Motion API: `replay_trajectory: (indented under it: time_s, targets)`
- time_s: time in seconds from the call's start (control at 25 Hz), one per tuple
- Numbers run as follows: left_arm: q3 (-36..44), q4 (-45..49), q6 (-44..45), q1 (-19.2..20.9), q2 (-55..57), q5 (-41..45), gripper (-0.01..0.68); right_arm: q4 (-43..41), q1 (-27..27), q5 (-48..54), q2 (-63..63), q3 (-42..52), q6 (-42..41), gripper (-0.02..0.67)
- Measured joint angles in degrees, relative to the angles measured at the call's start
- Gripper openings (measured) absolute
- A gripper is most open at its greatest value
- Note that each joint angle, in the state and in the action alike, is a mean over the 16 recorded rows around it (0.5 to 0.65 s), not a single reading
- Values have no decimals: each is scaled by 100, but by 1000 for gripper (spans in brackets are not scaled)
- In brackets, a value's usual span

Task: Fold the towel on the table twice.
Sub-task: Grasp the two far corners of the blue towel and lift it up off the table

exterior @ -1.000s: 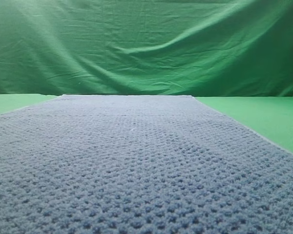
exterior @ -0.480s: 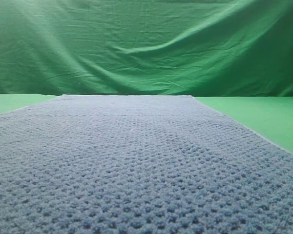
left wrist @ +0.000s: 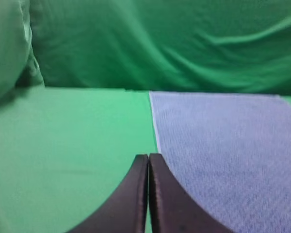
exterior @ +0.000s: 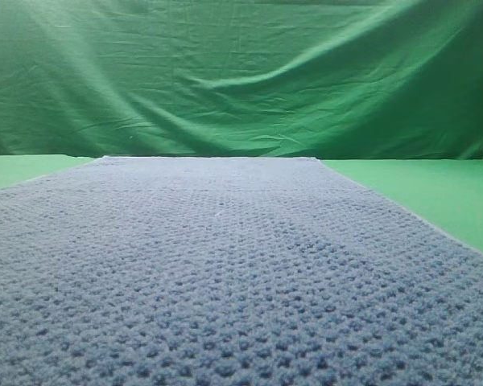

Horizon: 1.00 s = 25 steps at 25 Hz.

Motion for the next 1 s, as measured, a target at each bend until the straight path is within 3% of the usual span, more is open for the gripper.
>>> replay_trajectory:
  time_s: [0.28, 0.72, 1.0]
  targets:
    - [-236, -105, -271, 0, 44, -463, 0, 128, 0, -337, 97, -325, 13, 0]
    - [-1427, -235, -635, 0, 843, 940, 0, 321, 2, 813, 1358, -1640, 24, 0]
    - [-1933, -240, -646, 0, 1340, 1272, 0, 393, 24, 959, 2186, -2108, 17, 0]
